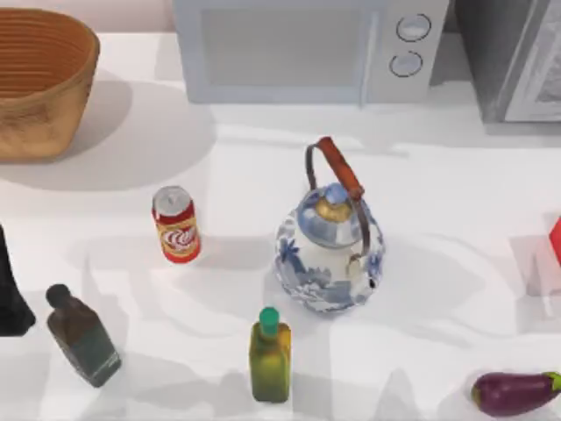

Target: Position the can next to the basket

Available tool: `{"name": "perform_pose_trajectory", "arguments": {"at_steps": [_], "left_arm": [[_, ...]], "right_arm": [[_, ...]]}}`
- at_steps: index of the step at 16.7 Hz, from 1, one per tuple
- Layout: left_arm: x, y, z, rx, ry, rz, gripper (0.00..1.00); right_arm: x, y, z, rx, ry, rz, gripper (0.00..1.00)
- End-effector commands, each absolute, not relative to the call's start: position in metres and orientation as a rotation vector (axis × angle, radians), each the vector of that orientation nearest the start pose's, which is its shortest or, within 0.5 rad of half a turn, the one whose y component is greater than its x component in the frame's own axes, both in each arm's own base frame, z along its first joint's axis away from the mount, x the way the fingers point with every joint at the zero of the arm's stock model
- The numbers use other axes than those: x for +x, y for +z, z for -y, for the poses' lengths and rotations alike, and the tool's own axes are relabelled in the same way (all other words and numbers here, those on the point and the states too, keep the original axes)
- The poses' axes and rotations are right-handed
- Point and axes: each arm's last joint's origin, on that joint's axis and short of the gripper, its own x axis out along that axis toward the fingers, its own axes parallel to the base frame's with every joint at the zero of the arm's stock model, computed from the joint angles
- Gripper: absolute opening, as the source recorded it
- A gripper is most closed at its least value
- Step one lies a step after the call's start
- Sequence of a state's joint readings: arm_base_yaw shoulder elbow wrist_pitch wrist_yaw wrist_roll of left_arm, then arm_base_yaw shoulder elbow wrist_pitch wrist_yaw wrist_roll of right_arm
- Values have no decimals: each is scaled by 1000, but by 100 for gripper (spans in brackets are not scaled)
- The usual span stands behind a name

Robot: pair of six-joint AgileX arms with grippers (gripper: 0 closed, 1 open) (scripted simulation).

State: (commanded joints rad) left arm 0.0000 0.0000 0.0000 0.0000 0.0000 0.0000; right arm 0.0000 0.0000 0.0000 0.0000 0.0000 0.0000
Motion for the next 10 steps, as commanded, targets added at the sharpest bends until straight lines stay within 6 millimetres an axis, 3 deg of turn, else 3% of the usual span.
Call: {"name": "perform_pose_trajectory", "arguments": {"at_steps": [5,10], "left_arm": [[106,171,3,16,-23,-49,100],[121,226,12,93,-111,-275,100]], "right_arm": [[106,160,1,0,0,0,100],[106,160,1,0,0,0,100]]}}
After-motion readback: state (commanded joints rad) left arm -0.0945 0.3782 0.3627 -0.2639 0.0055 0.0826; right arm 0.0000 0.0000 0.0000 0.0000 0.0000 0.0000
